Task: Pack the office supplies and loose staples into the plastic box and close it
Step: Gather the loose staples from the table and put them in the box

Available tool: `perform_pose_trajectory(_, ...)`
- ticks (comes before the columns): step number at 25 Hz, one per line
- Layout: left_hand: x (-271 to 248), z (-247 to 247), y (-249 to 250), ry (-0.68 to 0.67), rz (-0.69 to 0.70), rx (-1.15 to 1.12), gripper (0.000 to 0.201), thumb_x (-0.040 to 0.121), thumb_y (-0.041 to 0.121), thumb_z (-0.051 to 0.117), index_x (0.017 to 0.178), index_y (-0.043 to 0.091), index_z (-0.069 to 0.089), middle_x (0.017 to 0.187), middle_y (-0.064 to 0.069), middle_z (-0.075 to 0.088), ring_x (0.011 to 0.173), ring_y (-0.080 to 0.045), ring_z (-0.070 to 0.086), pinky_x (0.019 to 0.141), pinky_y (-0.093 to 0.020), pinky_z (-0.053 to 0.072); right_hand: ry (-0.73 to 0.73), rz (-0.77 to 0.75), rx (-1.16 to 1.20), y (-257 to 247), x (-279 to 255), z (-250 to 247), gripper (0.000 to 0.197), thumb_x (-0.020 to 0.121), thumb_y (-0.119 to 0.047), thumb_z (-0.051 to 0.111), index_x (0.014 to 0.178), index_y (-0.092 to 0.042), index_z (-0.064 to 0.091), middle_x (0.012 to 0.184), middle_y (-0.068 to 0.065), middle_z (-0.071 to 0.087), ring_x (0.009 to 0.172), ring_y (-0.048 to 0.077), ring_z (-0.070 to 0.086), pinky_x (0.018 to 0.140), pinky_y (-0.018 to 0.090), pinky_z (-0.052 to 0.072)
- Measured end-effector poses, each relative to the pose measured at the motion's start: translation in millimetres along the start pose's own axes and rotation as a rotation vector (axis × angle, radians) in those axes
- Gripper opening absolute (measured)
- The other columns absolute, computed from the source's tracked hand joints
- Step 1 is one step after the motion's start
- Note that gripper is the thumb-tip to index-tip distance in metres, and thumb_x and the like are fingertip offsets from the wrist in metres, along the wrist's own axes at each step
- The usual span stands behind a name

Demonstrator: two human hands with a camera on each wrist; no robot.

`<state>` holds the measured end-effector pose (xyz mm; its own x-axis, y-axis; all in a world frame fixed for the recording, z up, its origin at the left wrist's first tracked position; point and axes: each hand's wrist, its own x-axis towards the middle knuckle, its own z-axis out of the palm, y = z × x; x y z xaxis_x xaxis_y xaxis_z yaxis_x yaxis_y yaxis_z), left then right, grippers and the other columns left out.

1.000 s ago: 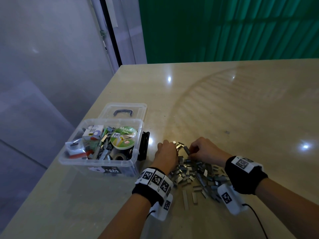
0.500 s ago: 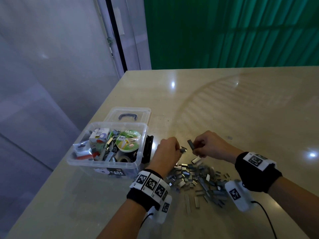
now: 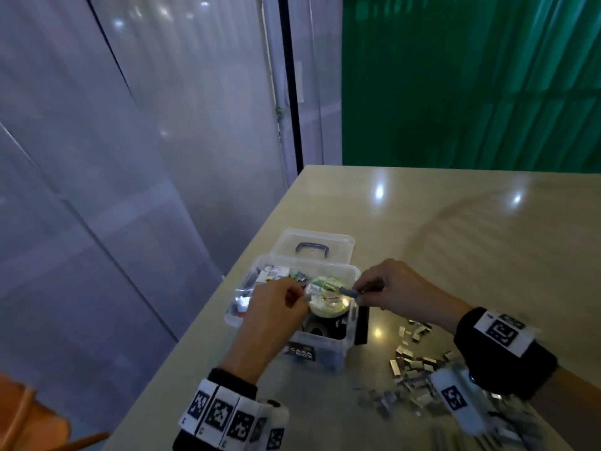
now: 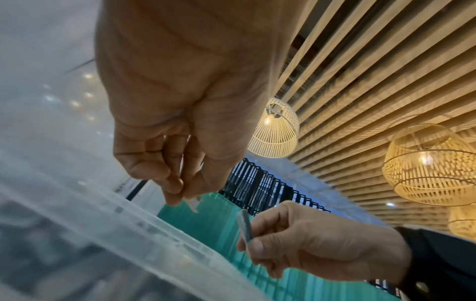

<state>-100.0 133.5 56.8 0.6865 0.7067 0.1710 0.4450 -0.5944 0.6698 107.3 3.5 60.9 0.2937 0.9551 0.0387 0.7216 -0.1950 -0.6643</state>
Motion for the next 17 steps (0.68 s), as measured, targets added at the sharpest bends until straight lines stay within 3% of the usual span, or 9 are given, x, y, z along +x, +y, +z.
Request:
perform_pose_trajectory(3,-4,-19,-29,0.022,0.023,0.084,0.009,0.086,0.014,0.066,0.081,0.017,0.073,0.073,0.004,0.070,0.065,-0.006,0.063,0.066,-0.027,0.054,-0.016,-0.036,-0.066,-27,32,23,0.007,0.083,-0.019,0.080,0.090,-0.018,0.079,0.081,-0.001,0.072,0.075,0.013,0.066,0.068,0.025,0.049)
perform_pose_trajectory(6,1,-19,-47,0.010,0.108,0.197,0.016,0.084,0.010,0.060,0.070,0.016,0.065,0.068,-0.001,0.063,0.062,-0.014,0.052,0.062,-0.029,0.048,-0.043,-0.039,-0.124,-45,63,38,0.003,0.086,-0.016,0.077,0.088,-0.017,0.078,0.082,-0.001,0.072,0.076,0.015,0.066,0.069,0.028,0.051)
perform_pose_trajectory(9,8,-12,-51,-0.008,0.197,0.336,0.017,0.090,0.013,0.058,0.085,0.017,0.074,0.090,-0.002,0.070,0.083,-0.016,0.059,0.070,-0.024,0.045,-0.048,-0.038,-0.220,-56,88,42,0.006,0.090,-0.015,0.073,0.092,-0.017,0.078,0.076,-0.004,0.065,0.068,0.010,0.060,0.057,0.018,0.042)
perform_pose_trajectory(12,17,-7,-54,-0.005,0.188,0.338,0.018,0.098,0.024,0.058,0.108,0.019,0.072,0.111,0.000,0.068,0.105,-0.015,0.055,0.081,-0.027,0.049,-0.057,-0.029,-0.293,-64,102,46,0.013,0.091,-0.009,0.069,0.096,-0.016,0.079,0.072,-0.011,0.060,0.063,0.003,0.054,0.053,0.014,0.036)
perform_pose_trajectory(14,23,-8,-58,-0.005,0.185,0.348,0.019,0.098,0.027,0.058,0.111,0.020,0.070,0.112,0.000,0.067,0.107,-0.017,0.053,0.082,-0.029,0.051,-0.065,-0.006,-0.331,-65,105,50,0.024,0.091,0.001,0.061,0.102,-0.014,0.076,0.071,-0.013,0.054,0.063,0.003,0.051,0.056,0.016,0.038)
perform_pose_trajectory(17,28,-14,-57,0.035,0.243,0.351,0.016,0.099,0.023,0.056,0.106,0.018,0.070,0.103,-0.001,0.066,0.101,-0.018,0.051,0.073,-0.025,0.042,-0.030,0.039,-0.340,-60,103,48,0.037,0.092,0.006,0.050,0.110,-0.017,0.073,0.079,-0.012,0.052,0.069,0.005,0.052,0.065,0.025,0.045)
